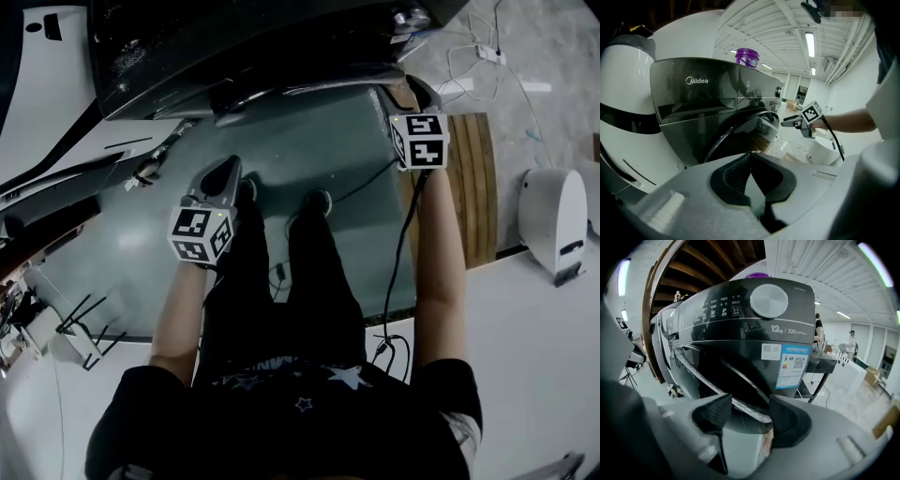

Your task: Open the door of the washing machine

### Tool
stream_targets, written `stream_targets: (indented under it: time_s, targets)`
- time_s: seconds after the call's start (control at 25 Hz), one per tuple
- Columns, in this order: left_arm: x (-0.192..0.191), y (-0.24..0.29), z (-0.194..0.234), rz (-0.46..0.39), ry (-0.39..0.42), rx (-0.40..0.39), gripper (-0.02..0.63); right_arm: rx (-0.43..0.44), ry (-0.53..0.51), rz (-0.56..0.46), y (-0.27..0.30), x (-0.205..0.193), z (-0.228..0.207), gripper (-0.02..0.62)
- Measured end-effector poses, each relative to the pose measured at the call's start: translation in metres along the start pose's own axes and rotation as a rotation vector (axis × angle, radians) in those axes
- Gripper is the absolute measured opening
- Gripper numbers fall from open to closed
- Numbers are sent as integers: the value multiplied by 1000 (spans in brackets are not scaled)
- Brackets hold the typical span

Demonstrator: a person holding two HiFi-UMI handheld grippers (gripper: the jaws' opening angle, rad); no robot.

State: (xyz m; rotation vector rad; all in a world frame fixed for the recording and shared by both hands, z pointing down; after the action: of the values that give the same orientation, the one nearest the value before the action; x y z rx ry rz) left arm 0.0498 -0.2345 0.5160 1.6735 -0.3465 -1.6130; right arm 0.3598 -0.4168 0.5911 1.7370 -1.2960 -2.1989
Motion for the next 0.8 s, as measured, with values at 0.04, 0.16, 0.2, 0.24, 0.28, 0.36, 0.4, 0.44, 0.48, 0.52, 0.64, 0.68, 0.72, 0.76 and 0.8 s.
stream_targets:
  time_s: [0.04,0.16,0.2,0.24,0.28,0.36,0.4,0.44,0.48,0.52,0.64,0.68,0.72,0.76,0.8]
  targets:
    - [1,1,2,-3,-3,3,11,-2,-10,9,4,1,-2,253]
    - [3,6,4,-9,-3,-2,11,0,-42,36,14,3,-7,253]
    - [3,6,3,-8,-4,-6,11,1,-61,47,17,2,-9,253]
    - [2,7,3,-5,-6,-10,11,5,-81,59,21,1,-10,253]
    - [1,8,3,-2,-9,-14,11,12,-99,72,25,1,-10,253]
    - [-2,10,3,9,-13,-23,11,31,-123,98,29,3,-7,253]
    - [-4,11,3,14,-14,-27,11,40,-131,109,31,4,-5,253]
    - [-6,12,2,19,-16,-32,11,46,-140,118,32,5,-3,253]
    - [-8,12,2,23,-18,-37,11,50,-149,125,33,5,-2,252]
    - [-9,12,1,24,-21,-42,11,51,-158,128,33,5,-1,247]
    - [-13,12,-2,26,-27,-62,11,44,-190,133,33,4,-1,244]
    - [-15,12,-4,28,-27,-70,11,34,-217,142,33,4,0,231]
    - [-17,12,-5,31,-26,-78,11,21,-252,157,34,4,0,215]
    - [-18,13,-7,34,-24,-85,11,9,-285,174,34,4,0,201]
    - [-19,13,-9,36,-23,-91,11,3,-305,189,34,4,0,196]
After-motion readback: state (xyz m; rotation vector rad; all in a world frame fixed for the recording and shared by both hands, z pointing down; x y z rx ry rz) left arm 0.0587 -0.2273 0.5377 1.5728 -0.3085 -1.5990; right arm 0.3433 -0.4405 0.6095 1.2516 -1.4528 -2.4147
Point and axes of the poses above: the fingertips, and each gripper's own axes: y forward along the fingers, z to its left, x out of its top, the point moved 4 cm from there along -y, backward along the fingers, and after that the axes turned 1 degree about z, right-handed, at the moved point
